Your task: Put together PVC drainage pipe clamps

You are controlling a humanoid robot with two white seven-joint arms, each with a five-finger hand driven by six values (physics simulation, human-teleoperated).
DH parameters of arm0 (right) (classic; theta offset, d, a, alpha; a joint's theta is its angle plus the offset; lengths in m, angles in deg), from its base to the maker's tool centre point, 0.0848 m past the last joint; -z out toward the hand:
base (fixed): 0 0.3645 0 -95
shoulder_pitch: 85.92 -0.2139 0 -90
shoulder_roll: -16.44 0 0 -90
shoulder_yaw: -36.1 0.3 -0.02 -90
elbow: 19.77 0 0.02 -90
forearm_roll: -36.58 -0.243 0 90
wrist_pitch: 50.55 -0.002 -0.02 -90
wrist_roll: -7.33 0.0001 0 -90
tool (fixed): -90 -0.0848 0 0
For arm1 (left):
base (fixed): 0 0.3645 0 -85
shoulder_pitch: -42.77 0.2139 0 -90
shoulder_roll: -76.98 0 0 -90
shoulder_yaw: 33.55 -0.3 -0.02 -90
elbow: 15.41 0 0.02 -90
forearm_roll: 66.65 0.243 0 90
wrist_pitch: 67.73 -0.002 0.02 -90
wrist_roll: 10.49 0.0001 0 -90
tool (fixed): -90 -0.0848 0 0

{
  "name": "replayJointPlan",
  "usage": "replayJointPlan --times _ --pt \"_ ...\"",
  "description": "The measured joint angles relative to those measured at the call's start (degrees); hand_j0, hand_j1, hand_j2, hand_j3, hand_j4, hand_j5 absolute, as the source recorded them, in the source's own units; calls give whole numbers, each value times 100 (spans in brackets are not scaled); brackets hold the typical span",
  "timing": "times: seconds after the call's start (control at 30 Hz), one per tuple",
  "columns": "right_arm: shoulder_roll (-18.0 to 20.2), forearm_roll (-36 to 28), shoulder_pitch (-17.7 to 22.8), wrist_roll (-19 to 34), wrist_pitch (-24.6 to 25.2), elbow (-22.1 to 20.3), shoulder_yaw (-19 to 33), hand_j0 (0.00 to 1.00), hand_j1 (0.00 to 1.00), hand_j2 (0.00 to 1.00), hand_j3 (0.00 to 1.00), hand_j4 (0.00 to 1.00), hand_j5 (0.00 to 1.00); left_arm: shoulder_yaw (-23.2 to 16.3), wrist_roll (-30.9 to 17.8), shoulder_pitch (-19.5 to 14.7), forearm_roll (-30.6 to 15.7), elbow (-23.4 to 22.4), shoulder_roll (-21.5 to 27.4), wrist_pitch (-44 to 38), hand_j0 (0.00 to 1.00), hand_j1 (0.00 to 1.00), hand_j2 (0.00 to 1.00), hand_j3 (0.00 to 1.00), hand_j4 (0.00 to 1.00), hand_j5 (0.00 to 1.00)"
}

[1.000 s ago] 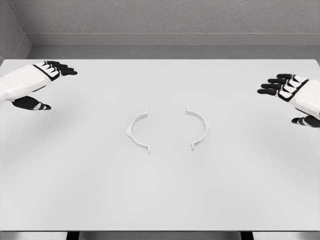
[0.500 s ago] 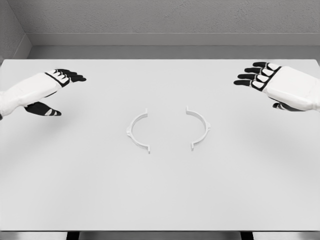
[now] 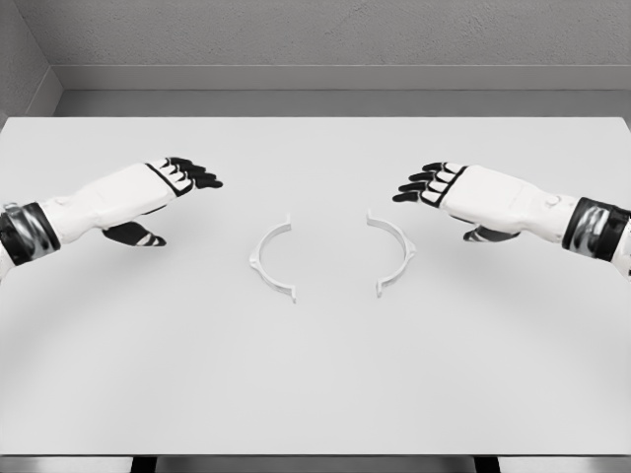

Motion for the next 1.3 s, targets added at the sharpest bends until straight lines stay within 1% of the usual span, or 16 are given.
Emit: replayJointPlan --times 0.1,0.2,0.33,0.47,0.7,0.87,1.07,1.3 --pt "-187 -211 -18 -1 0 265 -8 96 96 96 96 96 96 -34 -1 -18 113 84 -7 -1 100 100 100 100 100 100" --pt "-352 -273 -9 0 0 473 -13 96 96 96 96 96 96 -107 -1 -26 217 124 -69 0 100 100 100 100 100 100" --pt "-506 -256 -9 13 0 672 -43 96 96 96 96 96 96 -192 -14 -9 380 217 -189 0 100 100 100 100 100 100" --pt "-614 -102 0 24 0 844 -52 96 96 96 96 96 96 -310 -157 -18 442 339 -240 0 100 100 100 100 100 100" --pt "-763 181 -9 44 0 981 -57 96 96 96 96 96 96 -358 -214 -35 494 317 -268 1 100 100 100 100 100 100" --pt "-908 326 -18 49 0 1050 -57 96 96 96 96 96 96 -363 -219 -158 507 166 -442 0 100 100 100 100 100 100" --pt "-1072 460 -105 57 0 1120 -51 96 96 96 96 96 96 -368 -220 -167 514 -4 -623 1 100 100 100 100 100 100" --pt "-1141 516 -105 60 0 1215 -49 96 96 96 96 96 96 -374 -220 -211 568 -111 -814 0 100 100 100 100 100 100"
